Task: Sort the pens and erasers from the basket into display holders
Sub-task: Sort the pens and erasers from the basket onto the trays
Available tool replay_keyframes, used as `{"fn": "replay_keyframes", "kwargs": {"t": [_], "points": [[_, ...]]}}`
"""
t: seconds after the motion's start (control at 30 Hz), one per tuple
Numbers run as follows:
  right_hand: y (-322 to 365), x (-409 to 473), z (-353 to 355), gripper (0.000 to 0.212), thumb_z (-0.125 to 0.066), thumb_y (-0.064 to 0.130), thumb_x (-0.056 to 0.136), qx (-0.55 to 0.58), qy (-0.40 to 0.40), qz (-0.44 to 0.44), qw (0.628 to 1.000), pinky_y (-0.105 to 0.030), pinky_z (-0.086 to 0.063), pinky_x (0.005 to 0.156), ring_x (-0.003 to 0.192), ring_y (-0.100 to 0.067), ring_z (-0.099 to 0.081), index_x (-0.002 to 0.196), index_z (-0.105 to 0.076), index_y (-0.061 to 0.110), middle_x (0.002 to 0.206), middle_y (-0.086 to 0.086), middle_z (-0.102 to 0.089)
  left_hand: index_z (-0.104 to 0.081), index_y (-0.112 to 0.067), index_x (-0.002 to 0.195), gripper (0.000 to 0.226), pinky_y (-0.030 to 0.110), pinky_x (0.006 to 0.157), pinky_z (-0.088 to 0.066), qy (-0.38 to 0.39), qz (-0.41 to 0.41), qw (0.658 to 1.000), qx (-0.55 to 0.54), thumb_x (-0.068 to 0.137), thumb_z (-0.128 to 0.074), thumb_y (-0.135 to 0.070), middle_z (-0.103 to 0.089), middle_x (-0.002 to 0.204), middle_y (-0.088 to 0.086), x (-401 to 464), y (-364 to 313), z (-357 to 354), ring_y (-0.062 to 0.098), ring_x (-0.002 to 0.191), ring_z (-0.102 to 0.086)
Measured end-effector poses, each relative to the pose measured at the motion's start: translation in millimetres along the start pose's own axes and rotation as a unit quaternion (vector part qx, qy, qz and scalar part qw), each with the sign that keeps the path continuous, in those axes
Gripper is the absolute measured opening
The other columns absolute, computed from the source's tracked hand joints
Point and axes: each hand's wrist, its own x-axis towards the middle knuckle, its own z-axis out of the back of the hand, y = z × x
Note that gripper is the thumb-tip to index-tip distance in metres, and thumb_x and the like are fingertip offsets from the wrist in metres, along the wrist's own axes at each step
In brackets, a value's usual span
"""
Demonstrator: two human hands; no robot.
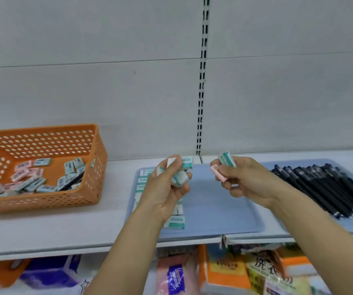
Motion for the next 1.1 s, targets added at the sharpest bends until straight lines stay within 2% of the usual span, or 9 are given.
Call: {"fn": "replay_keyframes", "kwargs": {"t": [0.1,0.23,0.37,0.43,0.5,0.57,0.73,0.93,1.1], "points": [[-12.6,17.7,19.0,0.011,-0.055,0.009,0.096,-0.148,-0.076,-0.007,0.986,-0.022,-0.036,0.043,0.051,-0.013,-0.048,0.098,-0.066,0.007,0.072,-0.008,-0.057,-0.063,-0.012,0.108,0.018,0.022,0.041,-0.048,-0.01,-0.009,1.0,0.002,0.09,-0.066,-0.017,-0.069,0.075,0.009,-0.6,-0.8,2.0,0.017,0.062,-0.066],[-24.0,35.8,18.7,0.012,-0.049,0.011,0.096,-0.3,-0.053,-0.037,0.952,-0.027,-0.038,0.048,0.049,-0.019,-0.047,0.088,-0.058,0.009,0.063,-0.01,-0.054,-0.063,-0.011,0.11,0.017,0.022,0.042,-0.049,0.007,-0.009,0.999,0.038,0.093,-0.062,-0.015,-0.07,0.073,0.008,2.4,-7.7,1.2,0.018,0.061,-0.067],[-21.5,39.3,15.3,0.015,-0.045,0.019,0.099,-0.501,-0.112,0.035,0.857,-0.034,-0.042,0.067,0.077,-0.028,-0.054,0.099,-0.054,0.007,0.089,-0.006,-0.05,-0.067,-0.013,0.104,0.013,0.022,0.043,-0.05,-0.02,-0.04,0.999,0.03,0.092,-0.063,-0.017,-0.071,0.073,0.006,8.7,-21.2,12.5,0.018,0.063,-0.069],[-15.8,35.4,9.0,0.021,-0.038,0.029,0.102,-0.506,-0.15,0.073,0.846,-0.036,-0.042,0.067,0.08,-0.027,-0.055,0.099,-0.049,0.011,0.087,-0.004,-0.054,-0.068,-0.014,0.1,0.011,0.022,0.043,-0.05,-0.039,-0.063,0.997,0.015,0.09,-0.065,-0.017,-0.072,0.076,0.006,9.0,-29.5,26.8,0.018,0.065,-0.07],[-12.2,32.2,-2.4,0.028,-0.033,0.04,0.102,-0.455,-0.145,0.091,0.874,-0.033,-0.036,0.057,0.067,-0.019,-0.053,0.092,-0.042,0.016,0.068,0.003,-0.053,-0.068,-0.015,0.098,0.01,0.022,0.043,-0.05,-0.058,-0.082,0.995,-0.002,0.089,-0.066,-0.018,-0.072,0.079,0.007,7.2,-37.4,43.5,0.017,0.067,-0.07],[-12.6,30.7,-20.4,0.029,-0.029,0.045,0.102,-0.421,-0.117,0.1,0.894,-0.033,-0.035,0.057,0.067,-0.018,-0.054,0.093,-0.039,0.019,0.065,0.003,-0.051,-0.066,-0.014,0.098,0.01,0.022,0.043,-0.05,-0.073,-0.087,0.993,-0.014,0.09,-0.065,-0.018,-0.071,0.08,0.008,4.7,-43.1,57.4,0.017,0.067,-0.07],[-23.8,53.6,-68.9,0.025,-0.028,0.039,0.103,-0.516,-0.066,0.164,0.838,-0.035,-0.038,0.06,0.07,-0.024,-0.052,0.1,-0.039,0.017,0.077,0.002,-0.053,-0.064,-0.01,0.102,0.01,0.022,0.045,-0.052,-0.063,-0.063,0.996,-0.012,0.094,-0.057,-0.011,-0.072,0.08,0.012,6.0,-47.0,69.4,0.018,0.067,-0.071],[-27.0,108.0,-101.6,0.031,-0.043,0.034,0.1,-0.58,-0.031,0.212,0.786,-0.035,-0.041,0.077,0.108,-0.023,-0.046,0.124,-0.046,0.014,0.118,-0.005,-0.049,-0.063,-0.008,0.109,0.016,0.024,0.047,-0.053,-0.049,-0.06,0.997,-0.001,0.094,-0.057,-0.007,-0.072,0.086,0.015,16.0,-46.4,75.2,0.02,0.069,-0.07],[-26.7,127.6,-98.9,0.038,-0.044,0.035,0.1,-0.632,-0.019,0.163,0.758,-0.036,-0.036,0.093,0.121,-0.025,-0.037,0.134,-0.046,0.017,0.128,-0.006,-0.045,-0.063,-0.011,0.109,0.015,0.023,0.047,-0.052,-0.043,-0.066,0.997,0.021,0.094,-0.06,-0.011,-0.07,0.096,0.017,24.2,-48.7,82.6,0.019,0.072,-0.068]]}}
